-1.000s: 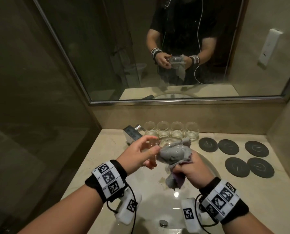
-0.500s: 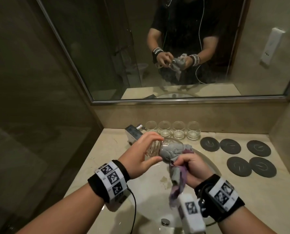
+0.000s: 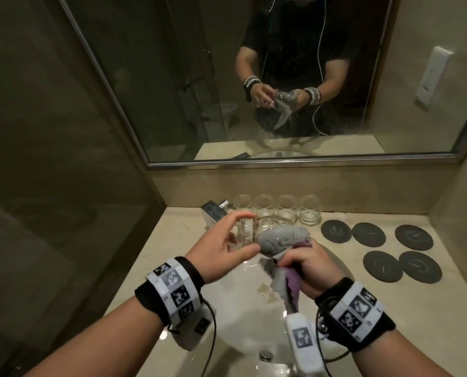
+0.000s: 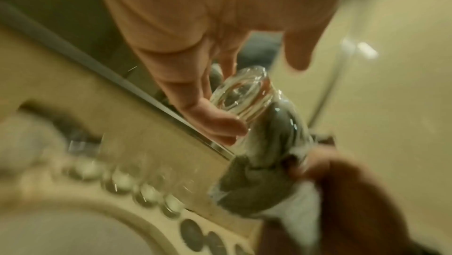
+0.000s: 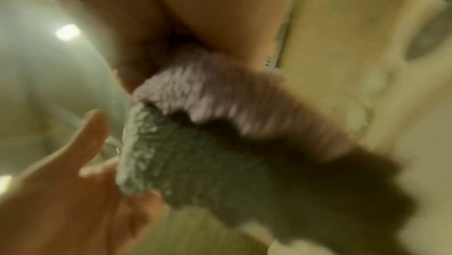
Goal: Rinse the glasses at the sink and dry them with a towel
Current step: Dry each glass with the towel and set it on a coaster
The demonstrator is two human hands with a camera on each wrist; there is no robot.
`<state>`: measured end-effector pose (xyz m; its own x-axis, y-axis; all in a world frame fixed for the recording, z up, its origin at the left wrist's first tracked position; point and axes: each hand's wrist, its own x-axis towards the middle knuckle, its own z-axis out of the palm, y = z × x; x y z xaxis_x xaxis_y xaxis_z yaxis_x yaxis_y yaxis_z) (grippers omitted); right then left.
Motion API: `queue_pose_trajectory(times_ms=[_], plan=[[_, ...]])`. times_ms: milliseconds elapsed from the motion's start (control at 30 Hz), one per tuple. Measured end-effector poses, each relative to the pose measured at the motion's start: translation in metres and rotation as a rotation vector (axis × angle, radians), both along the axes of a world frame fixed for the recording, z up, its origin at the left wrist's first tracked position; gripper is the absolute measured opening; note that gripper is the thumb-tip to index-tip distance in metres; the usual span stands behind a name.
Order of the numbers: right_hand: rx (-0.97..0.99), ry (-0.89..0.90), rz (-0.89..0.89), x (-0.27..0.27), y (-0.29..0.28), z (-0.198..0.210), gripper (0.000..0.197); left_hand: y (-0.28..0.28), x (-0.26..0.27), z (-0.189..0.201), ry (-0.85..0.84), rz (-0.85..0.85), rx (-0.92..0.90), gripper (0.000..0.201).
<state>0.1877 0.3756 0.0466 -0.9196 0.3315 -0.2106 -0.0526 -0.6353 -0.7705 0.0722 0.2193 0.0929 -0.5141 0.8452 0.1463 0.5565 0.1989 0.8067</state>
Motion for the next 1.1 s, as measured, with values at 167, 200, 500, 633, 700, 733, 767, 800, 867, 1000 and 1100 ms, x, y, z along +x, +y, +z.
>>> queue_pose_trajectory(times_ms=[167, 200, 500, 633, 700, 733, 767, 800, 867, 1000, 1100], plan=[[0.101, 0.047, 0.042, 0.004, -0.006, 0.007, 0.041, -0.001, 0.001, 0.002, -0.189, 0.084, -0.007, 0.038], [0.060, 0.079, 0.073, 0.004, -0.007, 0.005, 0.050, -0.004, 0.000, 0.002, 0.015, 0.034, -0.007, 0.042], [-0.077, 0.037, 0.114, 0.004, -0.011, 0.009, 0.041, -0.003, 0.001, -0.001, -0.372, 0.083, 0.040, 0.033], [-0.130, 0.093, 0.148, 0.005, -0.010, -0.004, 0.078, -0.012, 0.002, -0.006, 0.246, -0.067, 0.032, 0.045], [-0.065, 0.117, 0.078, 0.004, -0.009, -0.008, 0.067, -0.009, 0.002, -0.002, 0.147, -0.059, 0.024, 0.047], [0.070, 0.099, 0.038, 0.005, -0.009, -0.005, 0.054, -0.008, 0.003, 0.000, -0.006, -0.036, 0.024, 0.047], [0.183, 0.081, 0.030, 0.006, -0.010, 0.001, 0.044, -0.005, 0.003, 0.000, -0.167, -0.015, 0.029, 0.046], [0.218, 0.070, 0.052, 0.007, -0.011, 0.004, 0.040, -0.004, 0.001, -0.001, -0.259, 0.017, 0.008, 0.043], [0.229, 0.075, 0.086, 0.009, -0.011, 0.006, 0.041, -0.005, 0.000, 0.000, -0.212, 0.044, -0.018, 0.035], [-0.106, 0.103, 0.163, 0.008, -0.009, 0.000, 0.070, -0.010, 0.001, -0.002, 0.232, -0.115, 0.052, 0.047], [-0.004, 0.116, 0.106, 0.006, -0.006, 0.002, 0.055, -0.004, 0.003, 0.004, -0.130, -0.009, 0.059, 0.050]])
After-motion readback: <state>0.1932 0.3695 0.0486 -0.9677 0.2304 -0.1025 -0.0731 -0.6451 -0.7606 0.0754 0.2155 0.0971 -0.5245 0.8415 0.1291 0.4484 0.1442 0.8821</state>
